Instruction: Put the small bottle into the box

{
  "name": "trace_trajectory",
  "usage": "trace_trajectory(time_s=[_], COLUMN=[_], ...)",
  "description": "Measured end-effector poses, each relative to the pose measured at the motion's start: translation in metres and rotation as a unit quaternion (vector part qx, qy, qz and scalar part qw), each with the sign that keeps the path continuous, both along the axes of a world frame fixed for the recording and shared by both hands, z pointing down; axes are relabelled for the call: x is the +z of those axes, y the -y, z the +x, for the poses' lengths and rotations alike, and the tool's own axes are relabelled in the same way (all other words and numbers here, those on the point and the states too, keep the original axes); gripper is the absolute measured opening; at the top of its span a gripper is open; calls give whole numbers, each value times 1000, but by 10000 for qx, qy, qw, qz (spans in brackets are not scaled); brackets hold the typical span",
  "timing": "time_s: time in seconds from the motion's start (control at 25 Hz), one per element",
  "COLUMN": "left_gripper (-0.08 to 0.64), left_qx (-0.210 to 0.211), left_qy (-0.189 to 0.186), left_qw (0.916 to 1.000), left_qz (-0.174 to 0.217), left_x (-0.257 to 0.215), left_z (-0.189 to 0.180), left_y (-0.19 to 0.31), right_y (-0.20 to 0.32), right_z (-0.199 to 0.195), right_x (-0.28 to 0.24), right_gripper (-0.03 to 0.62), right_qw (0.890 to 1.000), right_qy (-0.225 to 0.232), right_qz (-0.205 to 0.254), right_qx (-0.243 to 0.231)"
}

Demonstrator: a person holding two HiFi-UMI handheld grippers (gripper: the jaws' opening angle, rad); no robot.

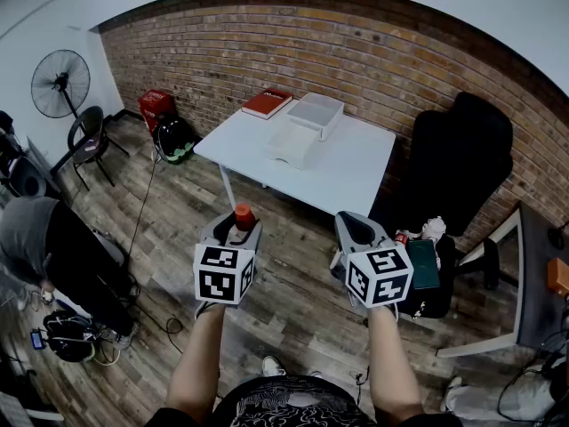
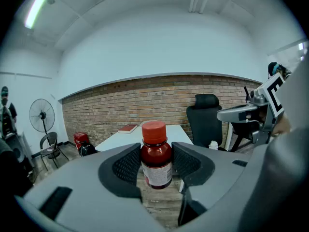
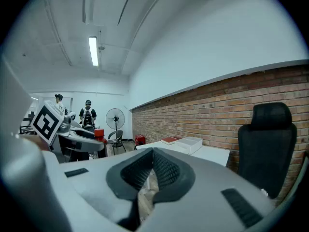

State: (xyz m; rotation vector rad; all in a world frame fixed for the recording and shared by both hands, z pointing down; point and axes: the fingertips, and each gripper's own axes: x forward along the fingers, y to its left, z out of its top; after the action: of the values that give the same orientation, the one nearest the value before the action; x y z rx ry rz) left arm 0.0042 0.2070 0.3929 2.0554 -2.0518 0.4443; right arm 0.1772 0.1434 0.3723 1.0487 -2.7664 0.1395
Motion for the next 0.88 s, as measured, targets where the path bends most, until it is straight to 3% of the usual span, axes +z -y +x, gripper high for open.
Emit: trace_trajectory(time_s=[0.44,0.88], left_gripper=[216,216], left_qx=[162,359], left_qy=[-87,-148], left_qw=[9998,9992], left_qz=[43,18], left_x=[6,13], left_z=[-38,-45], left_y=[11,33], right_y=[3,19], right_z=[-35,-47], right_x=[5,4], right_gripper=[21,21], right_qw=[9997,9994], right_qy=[1,-32], right_qz=[-18,-2], right_qx=[234,351])
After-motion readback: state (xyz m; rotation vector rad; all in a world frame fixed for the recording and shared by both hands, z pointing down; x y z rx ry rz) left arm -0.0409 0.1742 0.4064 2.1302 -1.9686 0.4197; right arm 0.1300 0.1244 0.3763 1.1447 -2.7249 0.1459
